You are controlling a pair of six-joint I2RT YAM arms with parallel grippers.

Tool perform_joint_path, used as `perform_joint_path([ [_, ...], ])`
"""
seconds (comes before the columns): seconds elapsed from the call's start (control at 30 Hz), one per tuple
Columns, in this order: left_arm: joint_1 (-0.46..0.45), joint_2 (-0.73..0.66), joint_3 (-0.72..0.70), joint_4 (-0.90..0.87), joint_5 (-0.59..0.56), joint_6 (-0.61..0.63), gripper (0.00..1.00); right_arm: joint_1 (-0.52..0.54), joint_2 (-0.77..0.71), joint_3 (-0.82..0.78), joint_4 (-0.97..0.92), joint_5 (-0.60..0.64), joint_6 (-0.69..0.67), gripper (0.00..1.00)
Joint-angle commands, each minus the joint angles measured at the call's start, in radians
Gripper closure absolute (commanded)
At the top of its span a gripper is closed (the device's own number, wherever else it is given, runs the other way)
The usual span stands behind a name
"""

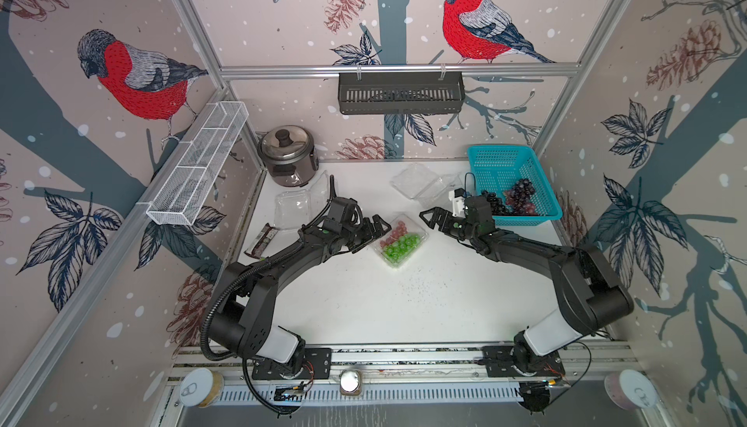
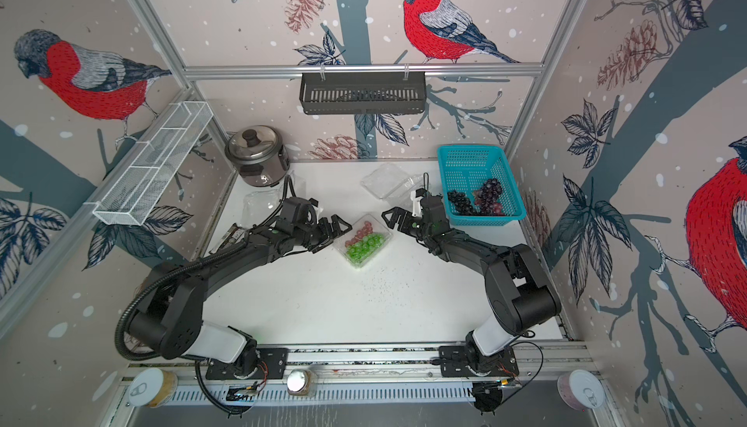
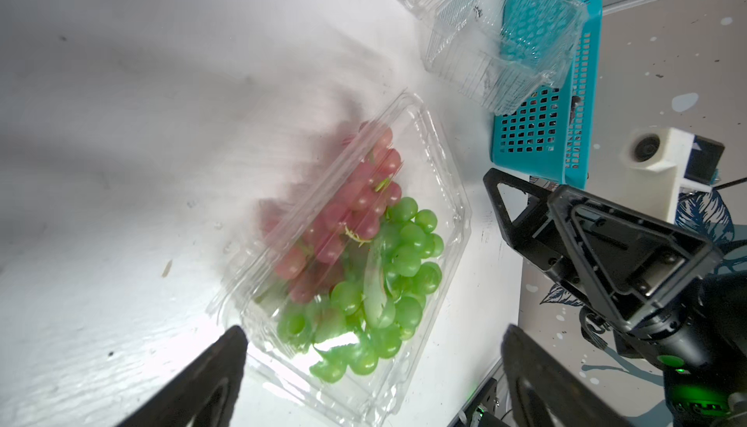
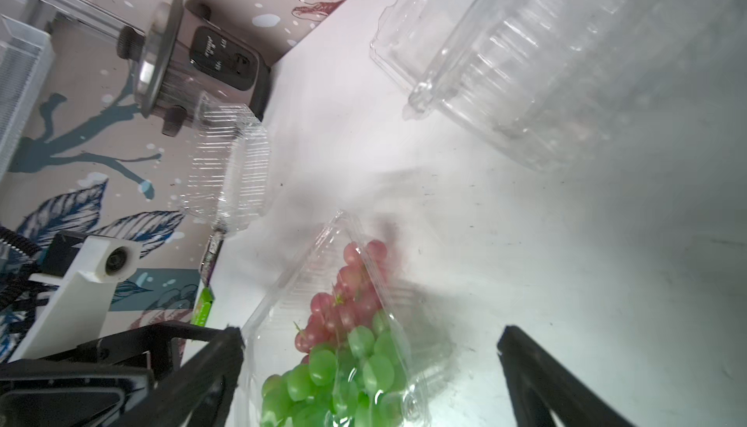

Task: Pack grapes into containers
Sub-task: Close the packing box at the center of the board, then adjust the packing box at the center of the board.

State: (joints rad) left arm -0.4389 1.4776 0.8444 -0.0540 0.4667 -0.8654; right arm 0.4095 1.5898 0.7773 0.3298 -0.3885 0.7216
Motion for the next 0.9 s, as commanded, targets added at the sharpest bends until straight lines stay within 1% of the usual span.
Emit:
perform_joint_path([
  [0.0,0.003,-0.009,-0.021,0.016,0.023,-0.055,0.03,0.026,0.010,0.021,-0.106,0.070,-0.097,0.00],
  [0.17,0.003,-0.051,-0.066,0.001,0.000,-0.073,0.03,0.046,0.021,0.026,-0.111,0.070,-0.104,0.00],
  [0.23,0.002,-0.053,-0.094,0.024,0.001,-0.087,0.03,0.050,0.023,0.027,-0.112,0.069,-0.105,0.00],
  [0.4,-0.010,0.018,-0.116,0.132,0.029,-0.139,0.03,0.060,0.033,0.040,-0.114,0.064,-0.108,0.00],
  [0.6,-0.016,0.124,-0.022,0.186,0.024,-0.152,0.03,0.060,0.026,0.041,-0.118,0.050,-0.112,0.00],
  [0.87,-0.017,0.295,0.179,0.166,0.049,-0.131,0.03,0.012,0.001,0.011,-0.093,-0.017,-0.077,0.00],
])
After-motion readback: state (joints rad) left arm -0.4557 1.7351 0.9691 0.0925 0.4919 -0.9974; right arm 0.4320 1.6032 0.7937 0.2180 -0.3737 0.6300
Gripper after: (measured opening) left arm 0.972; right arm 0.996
